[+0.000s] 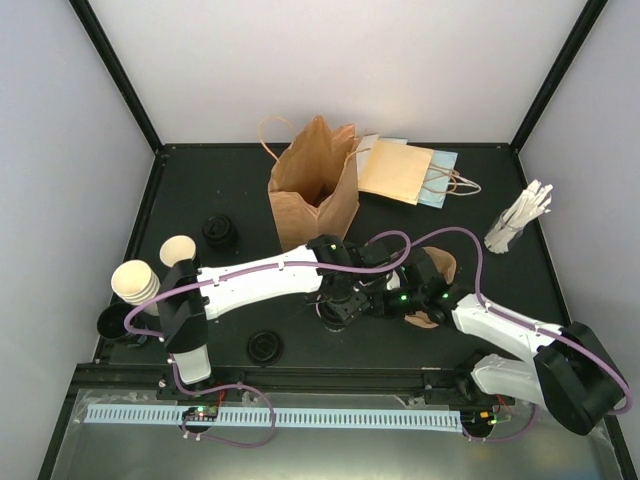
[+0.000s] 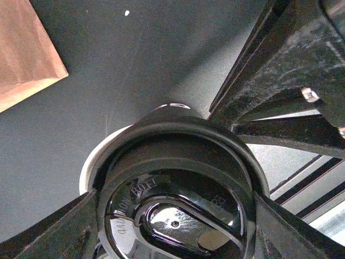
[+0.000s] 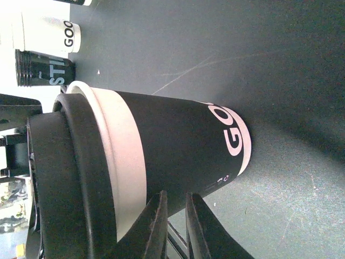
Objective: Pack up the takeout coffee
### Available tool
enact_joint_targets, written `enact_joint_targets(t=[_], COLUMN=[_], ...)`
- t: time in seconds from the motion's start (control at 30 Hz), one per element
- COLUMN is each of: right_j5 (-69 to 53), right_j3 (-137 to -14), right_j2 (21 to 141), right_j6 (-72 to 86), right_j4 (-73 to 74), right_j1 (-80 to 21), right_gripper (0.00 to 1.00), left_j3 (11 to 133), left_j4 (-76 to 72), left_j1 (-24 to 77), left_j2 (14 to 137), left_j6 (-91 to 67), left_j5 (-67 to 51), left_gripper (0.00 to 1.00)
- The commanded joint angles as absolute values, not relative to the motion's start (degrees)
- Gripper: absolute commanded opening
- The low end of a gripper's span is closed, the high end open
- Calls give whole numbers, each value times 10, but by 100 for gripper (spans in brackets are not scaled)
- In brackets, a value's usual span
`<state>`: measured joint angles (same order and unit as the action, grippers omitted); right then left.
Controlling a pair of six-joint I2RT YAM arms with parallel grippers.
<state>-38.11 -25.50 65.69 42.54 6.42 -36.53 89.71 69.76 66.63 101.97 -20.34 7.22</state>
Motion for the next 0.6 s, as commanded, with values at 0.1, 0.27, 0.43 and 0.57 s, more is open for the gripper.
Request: enact_joint_targets(t=[0.1,0.27,0.43,0.57], right_j5=[-368,-357,-346,-331], right_j3=[-269,-270,-273,-281], right_j2=[641,626,619,611], right_j6=[419,413,408,396], right_j4=[72,88,104,125], right_j1=[-370,-370,-371,-371], right_gripper=[13,13,13,13], left_j3=[894,883,882,901], left_j4=[688,683,691,717], left_j1=[672,673,673,674], left_j2=[1040,1044,1044,1035], left_j6=[-197,-199,-207,-213], left_j5=[68,66,80,104], left_gripper=[58,58,57,56])
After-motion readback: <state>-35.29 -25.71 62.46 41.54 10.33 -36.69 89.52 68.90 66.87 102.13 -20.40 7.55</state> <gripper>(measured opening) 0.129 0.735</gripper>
